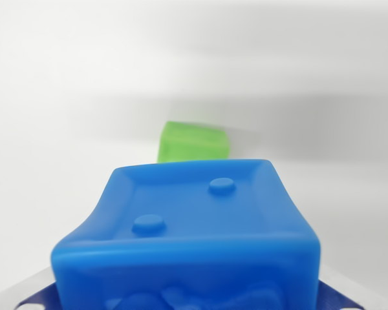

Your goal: Stack cube

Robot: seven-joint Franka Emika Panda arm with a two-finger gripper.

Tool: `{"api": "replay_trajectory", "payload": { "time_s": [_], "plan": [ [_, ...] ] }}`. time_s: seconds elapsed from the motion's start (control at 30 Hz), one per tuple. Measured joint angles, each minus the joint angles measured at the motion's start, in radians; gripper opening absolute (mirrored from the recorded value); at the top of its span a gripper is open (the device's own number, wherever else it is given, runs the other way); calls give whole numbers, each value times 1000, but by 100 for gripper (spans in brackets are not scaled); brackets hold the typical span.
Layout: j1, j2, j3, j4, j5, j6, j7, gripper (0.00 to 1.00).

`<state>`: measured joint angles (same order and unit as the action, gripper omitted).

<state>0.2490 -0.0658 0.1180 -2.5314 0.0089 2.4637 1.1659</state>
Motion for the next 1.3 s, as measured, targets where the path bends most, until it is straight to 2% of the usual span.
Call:
{"api": "replay_trajectory", "payload": {
  "time_s": [0.37,0.5,0.77,1.3],
  "plan": [
    [13,-57,13,-53,13,-1,102,0],
    [16,-65,16,-65,14,6,118,0],
    [15,10,16,-77,10,82,127,0],
    [15,126,15,-88,-20,210,150,0]
  ]
}}
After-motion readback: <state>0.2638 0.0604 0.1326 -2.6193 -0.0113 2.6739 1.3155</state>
